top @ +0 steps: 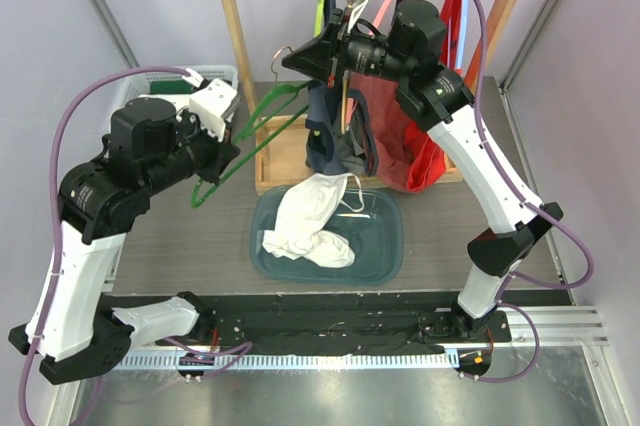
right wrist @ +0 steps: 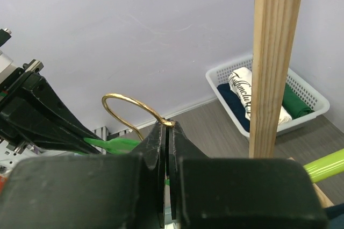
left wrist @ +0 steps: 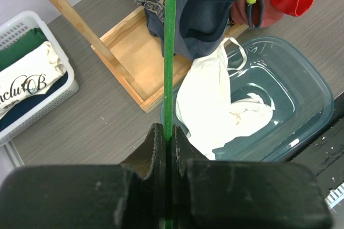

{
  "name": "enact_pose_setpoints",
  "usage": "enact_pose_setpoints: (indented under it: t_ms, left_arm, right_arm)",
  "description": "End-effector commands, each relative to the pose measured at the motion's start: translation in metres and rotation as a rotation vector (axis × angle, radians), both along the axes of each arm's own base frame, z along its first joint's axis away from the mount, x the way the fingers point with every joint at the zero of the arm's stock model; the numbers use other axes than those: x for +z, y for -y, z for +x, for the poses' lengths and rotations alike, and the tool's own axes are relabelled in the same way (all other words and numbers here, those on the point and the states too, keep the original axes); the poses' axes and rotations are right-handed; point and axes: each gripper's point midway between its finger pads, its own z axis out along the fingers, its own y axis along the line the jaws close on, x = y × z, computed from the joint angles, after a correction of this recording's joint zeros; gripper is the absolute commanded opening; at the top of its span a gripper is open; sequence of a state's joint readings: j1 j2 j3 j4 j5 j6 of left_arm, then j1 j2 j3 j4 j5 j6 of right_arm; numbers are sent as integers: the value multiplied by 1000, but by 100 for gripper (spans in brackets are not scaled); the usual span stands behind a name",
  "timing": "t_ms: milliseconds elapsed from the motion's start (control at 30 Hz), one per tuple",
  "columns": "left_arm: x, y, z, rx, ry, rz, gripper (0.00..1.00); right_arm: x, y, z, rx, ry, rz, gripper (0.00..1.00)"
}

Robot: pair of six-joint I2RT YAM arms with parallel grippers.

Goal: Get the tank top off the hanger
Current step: Place the hanger at the clothesline.

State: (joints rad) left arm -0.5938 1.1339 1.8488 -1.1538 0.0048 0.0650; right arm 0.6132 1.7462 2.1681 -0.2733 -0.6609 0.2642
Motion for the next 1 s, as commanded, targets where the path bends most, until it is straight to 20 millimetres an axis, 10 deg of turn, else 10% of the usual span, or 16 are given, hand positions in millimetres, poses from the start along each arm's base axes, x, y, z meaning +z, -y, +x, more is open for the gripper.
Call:
enact_pose_setpoints:
  t_ms: [0,333,633,967]
  left_arm:
    - [22,0,-3,-21,70,-36,0]
    - [50,-38,68,403,213,-10,0]
    - [90,-30,105,537,276,-139,0]
    - [83,-10,127,543,232,-182,0]
  right_arm:
    - [21,5,-2,-29,61,31,1]
    - [-5,33,-42,-21,34,-33,1]
    - [-14,69,-79,-77,47,-25,1]
    - [-17,89,-95,-122,58,-27,1]
